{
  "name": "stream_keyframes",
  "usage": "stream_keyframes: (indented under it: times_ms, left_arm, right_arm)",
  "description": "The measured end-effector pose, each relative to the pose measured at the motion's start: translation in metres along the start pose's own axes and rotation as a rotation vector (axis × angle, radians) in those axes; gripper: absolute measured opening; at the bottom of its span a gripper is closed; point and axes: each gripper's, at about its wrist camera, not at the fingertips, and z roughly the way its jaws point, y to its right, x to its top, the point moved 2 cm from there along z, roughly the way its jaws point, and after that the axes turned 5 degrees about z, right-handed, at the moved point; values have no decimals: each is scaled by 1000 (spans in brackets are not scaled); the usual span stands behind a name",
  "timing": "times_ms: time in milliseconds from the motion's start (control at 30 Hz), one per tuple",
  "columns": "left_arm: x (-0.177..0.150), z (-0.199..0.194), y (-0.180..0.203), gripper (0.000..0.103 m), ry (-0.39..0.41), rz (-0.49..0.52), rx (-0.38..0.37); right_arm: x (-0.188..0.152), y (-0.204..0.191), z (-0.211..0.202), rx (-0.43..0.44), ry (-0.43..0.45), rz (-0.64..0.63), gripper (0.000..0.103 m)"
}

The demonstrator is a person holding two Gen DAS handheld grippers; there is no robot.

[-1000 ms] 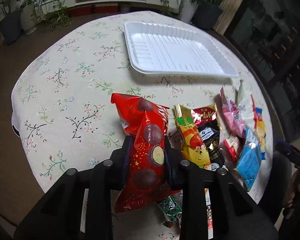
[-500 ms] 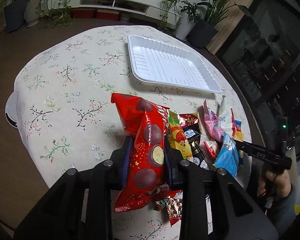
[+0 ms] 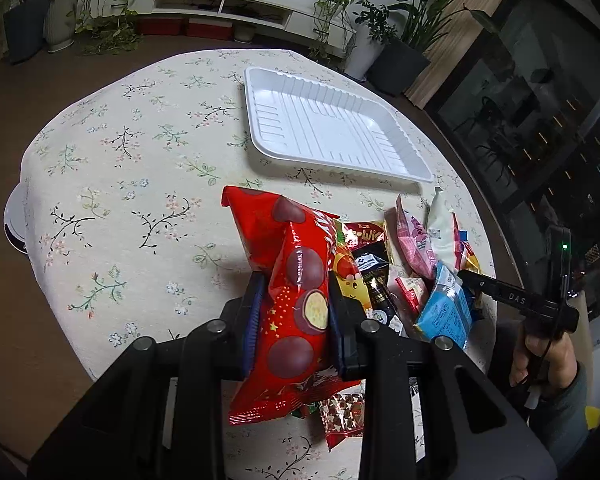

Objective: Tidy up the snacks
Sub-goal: 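Carry both packets over the white tray and open both grippers to drop them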

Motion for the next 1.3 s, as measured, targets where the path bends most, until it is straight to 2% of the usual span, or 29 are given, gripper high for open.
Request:
stream_keyframes:
  times_ms: [233,433,600,667,767,867,1067,1300]
  left_arm:
    - [13,-7,-5,26,18,-23,-26]
    - [55,-18,-4,26,60,5,-7]
    - [118,-17,0,26,94,40,3]
    - [143,-10,4,26,103,51,-6]
    - [174,12,11,26,90,78,19]
    - [194,44,16,26,59,87,39]
    - [197,112,9,26,-21,52,56]
    - [186,154,5,26,-55,56,87]
  right_arm:
    - [11,27,-31,53,62,86,26]
    - [50,50,-61,49,137,132,26]
    - [101,22,-81,70,211,35,26]
    - [125,-1,-82,119,237,-18,26]
    - [155,-33,-65,143,238,-78,26]
    - [177,-61,-35,184,200,-119,26]
    - [190,-82,44,115,85,-158,26]
    - [186,-81,89,36,27,-202,26]
